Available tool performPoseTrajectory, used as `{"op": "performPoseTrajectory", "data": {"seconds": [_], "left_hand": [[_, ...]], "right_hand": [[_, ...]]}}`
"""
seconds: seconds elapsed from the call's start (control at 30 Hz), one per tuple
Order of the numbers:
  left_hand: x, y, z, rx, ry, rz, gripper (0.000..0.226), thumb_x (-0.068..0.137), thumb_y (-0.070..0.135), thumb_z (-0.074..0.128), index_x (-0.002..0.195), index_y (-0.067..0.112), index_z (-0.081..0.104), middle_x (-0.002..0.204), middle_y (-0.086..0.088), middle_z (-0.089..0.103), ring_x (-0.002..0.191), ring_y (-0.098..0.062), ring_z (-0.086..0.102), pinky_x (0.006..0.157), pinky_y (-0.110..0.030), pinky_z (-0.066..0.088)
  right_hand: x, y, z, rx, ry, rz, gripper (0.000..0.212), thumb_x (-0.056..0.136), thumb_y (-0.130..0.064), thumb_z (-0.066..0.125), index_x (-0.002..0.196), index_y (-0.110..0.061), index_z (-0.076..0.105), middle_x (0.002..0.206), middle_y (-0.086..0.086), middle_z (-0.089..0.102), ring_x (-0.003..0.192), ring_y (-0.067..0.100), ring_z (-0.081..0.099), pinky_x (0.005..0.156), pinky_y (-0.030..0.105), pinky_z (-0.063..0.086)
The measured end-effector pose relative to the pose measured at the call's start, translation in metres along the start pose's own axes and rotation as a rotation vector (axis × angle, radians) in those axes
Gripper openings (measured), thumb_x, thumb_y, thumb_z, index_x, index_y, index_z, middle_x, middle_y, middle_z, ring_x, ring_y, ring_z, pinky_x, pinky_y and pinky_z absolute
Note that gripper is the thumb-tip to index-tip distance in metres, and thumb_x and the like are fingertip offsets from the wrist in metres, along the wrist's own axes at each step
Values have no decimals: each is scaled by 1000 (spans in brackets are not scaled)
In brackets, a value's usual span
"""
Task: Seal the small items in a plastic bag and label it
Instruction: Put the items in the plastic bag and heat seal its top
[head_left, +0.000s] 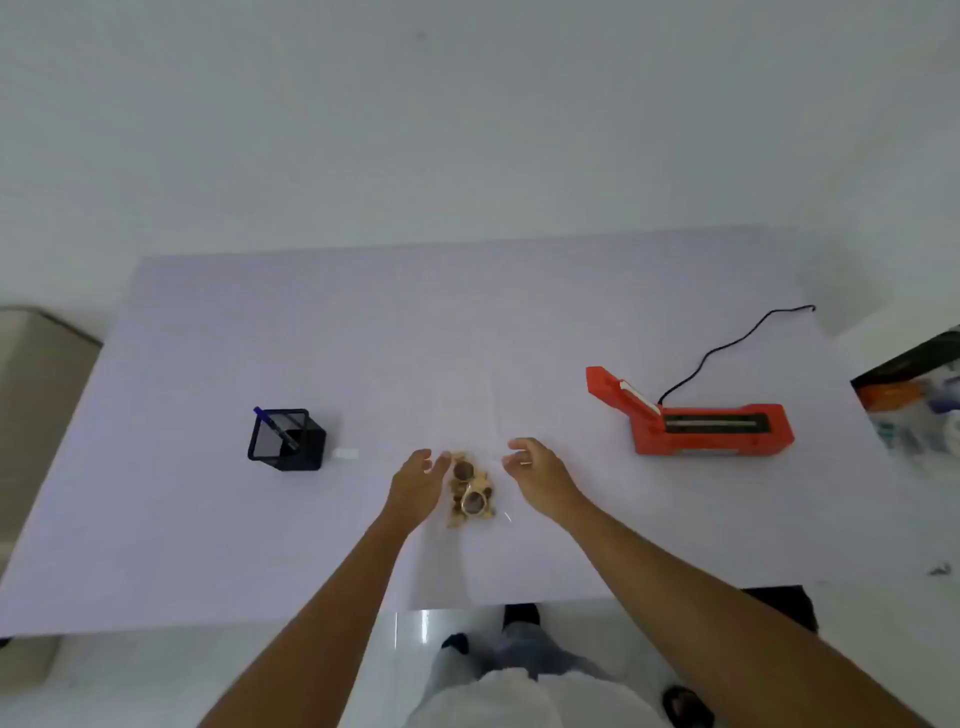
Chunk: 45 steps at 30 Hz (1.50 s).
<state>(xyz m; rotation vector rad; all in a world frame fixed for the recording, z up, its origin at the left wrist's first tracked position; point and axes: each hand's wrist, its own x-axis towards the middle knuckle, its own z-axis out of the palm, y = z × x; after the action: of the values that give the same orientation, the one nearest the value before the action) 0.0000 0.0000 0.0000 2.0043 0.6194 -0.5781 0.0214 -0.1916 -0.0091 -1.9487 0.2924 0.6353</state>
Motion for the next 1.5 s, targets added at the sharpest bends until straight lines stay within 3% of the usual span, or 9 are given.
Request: {"op": "performPoseTrajectory", "data": {"seconds": [0.2, 0.4, 0.57, 0.73, 0.87, 1.2, 1.3, 1.4, 1.5], "left_hand": [[9, -12, 9, -145, 0, -136, 49, 98, 27, 51, 143, 9, 43, 137, -13, 55, 123, -28, 55, 108, -44, 42], [11, -18, 6, -176, 59, -17, 32, 91, 5, 59, 122, 6, 62, 106, -13, 71, 103, -31, 66, 99, -44, 50], [1, -22, 4, -158, 121, 129, 13, 88, 7, 67, 99, 7, 75, 95, -7, 74, 89, -23, 70, 90, -35, 56], [-14, -27, -1, -192, 172, 253, 12, 89, 15, 69, 98, 14, 77, 94, 2, 76, 88, -11, 71, 83, -24, 56], [-20, -30, 1, -156, 148, 289, 13, 88, 14, 70, 99, 11, 77, 97, 0, 76, 90, -12, 71, 85, -27, 58], [-13, -29, 6, -95, 34, 328, 22, 86, 12, 71, 108, 7, 72, 107, -4, 73, 97, -18, 68, 90, -32, 57], [-11, -32, 7, -75, -16, 368, 20, 87, 13, 71, 106, 12, 67, 103, 4, 70, 93, -11, 66, 85, -16, 54], [-7, -35, 10, -38, -73, 425, 33, 88, 5, 68, 120, 7, 62, 115, -4, 67, 98, -12, 64, 84, -15, 53], [-4, -36, 14, 2, -78, 435, 28, 88, 1, 65, 116, 5, 68, 114, -9, 70, 98, -22, 66, 88, -25, 55]], "right_hand": [[16, 15, 12, -21, -26, 149, 45, 95, -13, 58, 138, -6, 50, 131, 13, 60, 118, 26, 58, 97, 29, 45], [22, 20, 13, 12, -15, 76, 29, 89, -3, 64, 118, -1, 67, 114, 19, 71, 99, 26, 66, 92, 31, 52], [13, 19, 9, 44, 22, -2, 18, 87, -3, 69, 104, -1, 75, 101, 13, 76, 95, 23, 70, 91, 31, 55], [-4, 22, 2, 65, 92, -170, 5, 88, -13, 73, 91, -16, 77, 84, -12, 73, 80, 0, 68, 76, 8, 50], [-12, 29, 0, 22, 71, -208, 8, 89, -16, 73, 92, -23, 74, 86, -18, 70, 85, -13, 64, 72, 2, 47], [-15, 40, 5, -20, 90, -286, 13, 89, -15, 72, 102, -17, 72, 100, -9, 71, 93, 4, 66, 82, 16, 57], [-10, 41, 3, -14, -18, -267, 34, 86, -14, 76, 118, -21, 65, 111, -8, 68, 102, 6, 64, 85, 22, 59], [-5, 41, 5, -57, -173, -256, 56, 84, -14, 77, 135, -23, 54, 125, -3, 60, 108, 18, 60, 88, 27, 59], [-2, 40, 7, 1, -171, -259, 42, 83, -10, 78, 121, -19, 65, 117, 3, 65, 105, 28, 63, 92, 36, 57]]}}
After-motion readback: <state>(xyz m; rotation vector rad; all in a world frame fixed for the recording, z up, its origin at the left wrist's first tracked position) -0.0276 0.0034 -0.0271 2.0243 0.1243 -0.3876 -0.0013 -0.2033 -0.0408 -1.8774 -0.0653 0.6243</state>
